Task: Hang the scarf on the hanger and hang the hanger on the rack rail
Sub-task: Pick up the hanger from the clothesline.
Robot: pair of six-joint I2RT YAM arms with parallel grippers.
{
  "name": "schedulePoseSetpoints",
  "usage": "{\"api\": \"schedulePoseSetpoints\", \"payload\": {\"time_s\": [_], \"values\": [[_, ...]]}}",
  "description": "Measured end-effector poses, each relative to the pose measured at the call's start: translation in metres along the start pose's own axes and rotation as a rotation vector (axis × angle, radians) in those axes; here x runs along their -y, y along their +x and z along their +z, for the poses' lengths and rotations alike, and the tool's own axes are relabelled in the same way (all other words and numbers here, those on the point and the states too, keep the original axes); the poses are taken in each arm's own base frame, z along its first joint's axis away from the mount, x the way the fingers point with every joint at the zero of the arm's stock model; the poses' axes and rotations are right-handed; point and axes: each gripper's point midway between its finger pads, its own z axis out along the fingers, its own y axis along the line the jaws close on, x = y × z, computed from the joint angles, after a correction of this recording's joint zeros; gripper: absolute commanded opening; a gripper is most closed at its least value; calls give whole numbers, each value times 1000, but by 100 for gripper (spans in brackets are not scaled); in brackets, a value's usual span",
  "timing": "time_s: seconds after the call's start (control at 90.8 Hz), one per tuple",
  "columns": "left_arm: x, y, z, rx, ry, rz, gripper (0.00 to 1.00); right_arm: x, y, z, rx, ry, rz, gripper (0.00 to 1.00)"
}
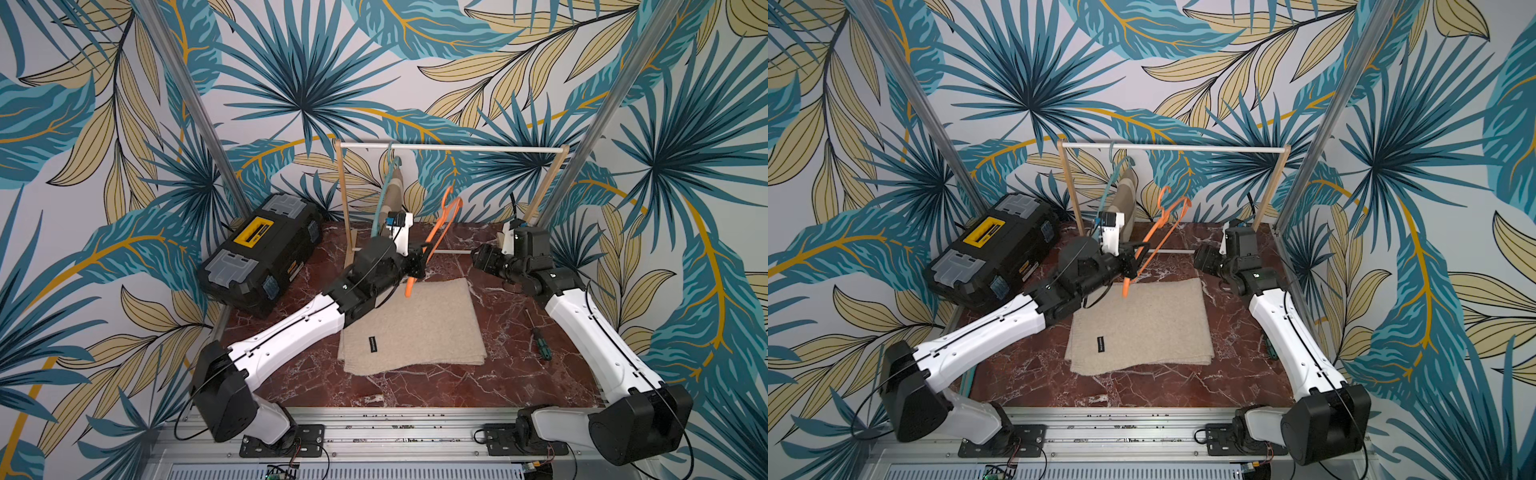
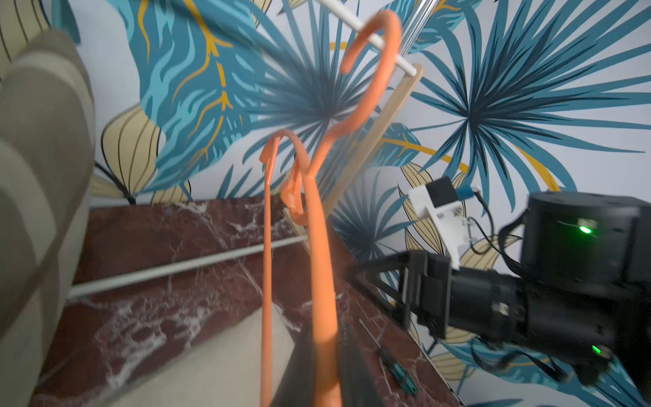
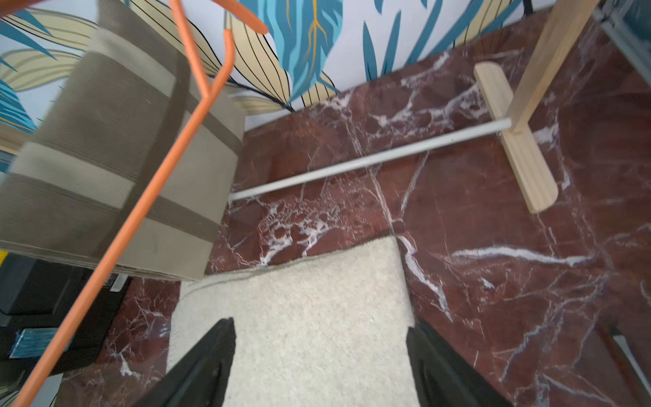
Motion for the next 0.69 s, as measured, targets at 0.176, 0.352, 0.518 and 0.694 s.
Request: {"api": "schedulePoseSetpoints", "payload": {"time_s": [0.176, 0.352, 0.518, 0.694], "values": [[-25, 55, -37, 33, -41, -163, 0, 30, 67, 32, -179, 35, 42, 82], [-53, 86, -45, 94, -105, -249, 0, 47, 107, 45, -267, 50, 78, 83], [-59, 118, -37, 164, -114, -304, 0, 59, 125, 64, -299, 67, 92, 83], [-67, 186, -23, 144, -167, -330, 0, 80, 149, 75, -338, 115, 106, 84]]}}
